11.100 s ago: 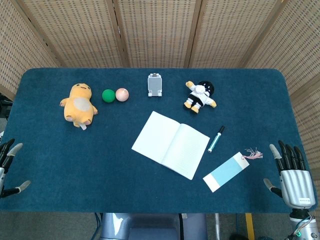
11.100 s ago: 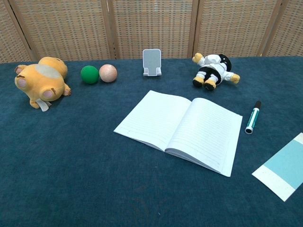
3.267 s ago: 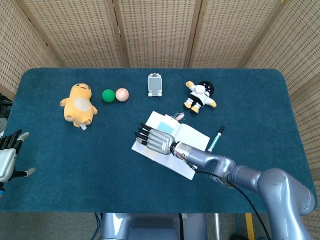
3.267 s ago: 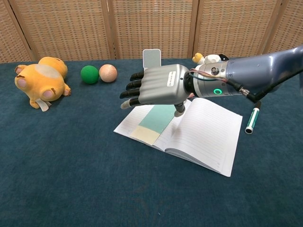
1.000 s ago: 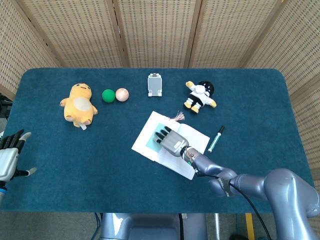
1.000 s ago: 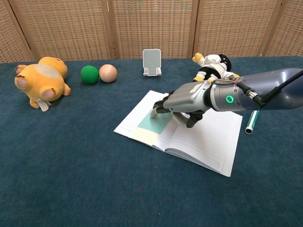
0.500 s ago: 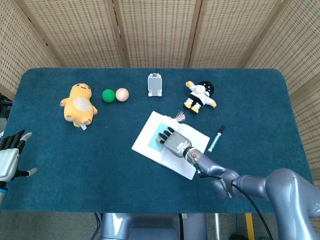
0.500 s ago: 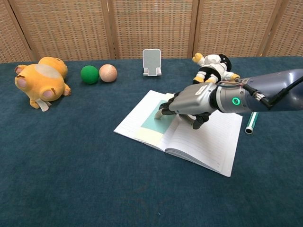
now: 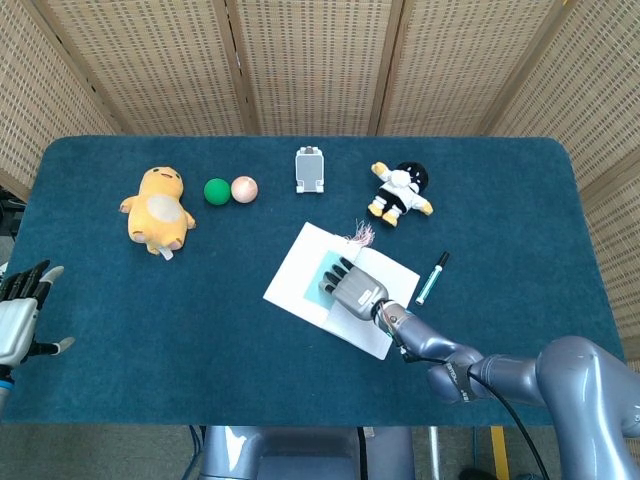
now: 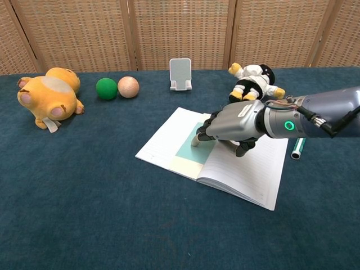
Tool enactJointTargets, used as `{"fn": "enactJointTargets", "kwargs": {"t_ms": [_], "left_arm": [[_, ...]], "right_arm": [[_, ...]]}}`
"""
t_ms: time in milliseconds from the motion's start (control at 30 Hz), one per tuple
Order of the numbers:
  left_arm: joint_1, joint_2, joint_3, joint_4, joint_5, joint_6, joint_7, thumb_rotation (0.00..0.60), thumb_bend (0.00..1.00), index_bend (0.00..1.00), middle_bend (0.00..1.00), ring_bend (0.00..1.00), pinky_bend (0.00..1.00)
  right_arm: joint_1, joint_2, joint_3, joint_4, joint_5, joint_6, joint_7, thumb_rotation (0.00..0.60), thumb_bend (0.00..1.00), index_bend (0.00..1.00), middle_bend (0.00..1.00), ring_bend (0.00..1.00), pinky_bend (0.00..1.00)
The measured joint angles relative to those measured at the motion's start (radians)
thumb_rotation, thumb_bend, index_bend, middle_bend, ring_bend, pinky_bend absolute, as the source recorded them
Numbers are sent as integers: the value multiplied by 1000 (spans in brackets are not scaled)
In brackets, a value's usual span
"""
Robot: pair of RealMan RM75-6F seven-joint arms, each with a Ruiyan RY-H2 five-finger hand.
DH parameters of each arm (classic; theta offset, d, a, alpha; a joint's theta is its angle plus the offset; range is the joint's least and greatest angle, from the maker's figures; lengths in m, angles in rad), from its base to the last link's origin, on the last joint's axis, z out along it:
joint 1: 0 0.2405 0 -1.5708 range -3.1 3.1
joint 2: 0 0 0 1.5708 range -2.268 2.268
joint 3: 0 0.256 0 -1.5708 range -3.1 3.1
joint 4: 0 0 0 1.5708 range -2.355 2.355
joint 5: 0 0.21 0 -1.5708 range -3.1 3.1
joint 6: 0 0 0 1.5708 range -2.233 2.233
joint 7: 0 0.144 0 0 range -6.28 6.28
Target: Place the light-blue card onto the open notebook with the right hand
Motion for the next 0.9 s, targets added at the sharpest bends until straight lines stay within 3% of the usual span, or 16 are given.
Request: {"fn": "enactJointTargets", "kwargs": {"t_ms": [900], "left_arm": [[2,0,1,-4,5,3,3,600,0,0,0,0,0]], "right_arm": [[-9,-6,-6,-31,51,45,-53,600,1000,104,75,0,19]]}}
